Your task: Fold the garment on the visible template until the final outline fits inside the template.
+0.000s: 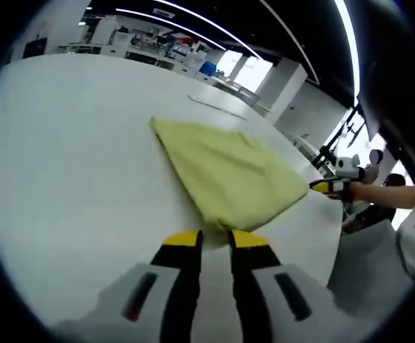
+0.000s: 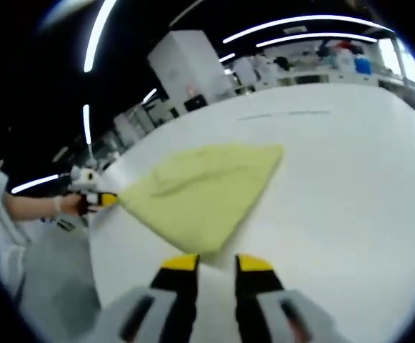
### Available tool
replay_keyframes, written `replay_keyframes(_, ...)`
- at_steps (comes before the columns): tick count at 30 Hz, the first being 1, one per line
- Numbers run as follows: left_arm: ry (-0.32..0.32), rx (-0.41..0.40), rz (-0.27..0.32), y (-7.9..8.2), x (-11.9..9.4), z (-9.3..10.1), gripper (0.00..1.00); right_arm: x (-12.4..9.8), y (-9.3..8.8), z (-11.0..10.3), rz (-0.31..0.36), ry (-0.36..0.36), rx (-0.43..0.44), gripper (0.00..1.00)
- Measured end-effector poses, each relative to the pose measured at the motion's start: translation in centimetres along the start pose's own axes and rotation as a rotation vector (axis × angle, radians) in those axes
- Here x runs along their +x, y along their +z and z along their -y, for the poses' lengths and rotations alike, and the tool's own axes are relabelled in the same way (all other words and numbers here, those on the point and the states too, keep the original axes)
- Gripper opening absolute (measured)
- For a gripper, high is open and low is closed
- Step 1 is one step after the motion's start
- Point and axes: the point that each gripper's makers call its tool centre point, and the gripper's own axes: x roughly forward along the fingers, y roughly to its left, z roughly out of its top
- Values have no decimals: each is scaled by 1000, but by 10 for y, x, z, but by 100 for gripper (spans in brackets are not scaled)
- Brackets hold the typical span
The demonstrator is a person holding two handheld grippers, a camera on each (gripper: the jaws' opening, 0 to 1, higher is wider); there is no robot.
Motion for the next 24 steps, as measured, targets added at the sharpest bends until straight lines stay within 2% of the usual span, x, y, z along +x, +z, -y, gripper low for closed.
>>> replay_keyframes(6, -6, 3, 1, 0, 2, 0, 10, 4, -1, -6, -4, 13, 6, 8)
replay_keyframes(12, -10, 12, 4, 1, 2, -2, 4, 5, 0, -8, 1, 31, 20, 0)
replay_keyframes(15, -5, 34, -3, 0, 2, -1, 0, 5, 1, -10, 2, 39, 27, 0)
replay_keyframes(20, -7, 69, 0, 0, -3, 3, 0, 1, 2, -11, 2, 47, 32, 0)
replay_keyframes(23, 3, 86, -8, -1, -7, -3, 0, -1, 3, -12, 2, 53, 35, 0)
replay_keyframes(24, 3, 82, -8, -1, -9, 3, 0, -2, 3, -13, 0, 57, 33, 0)
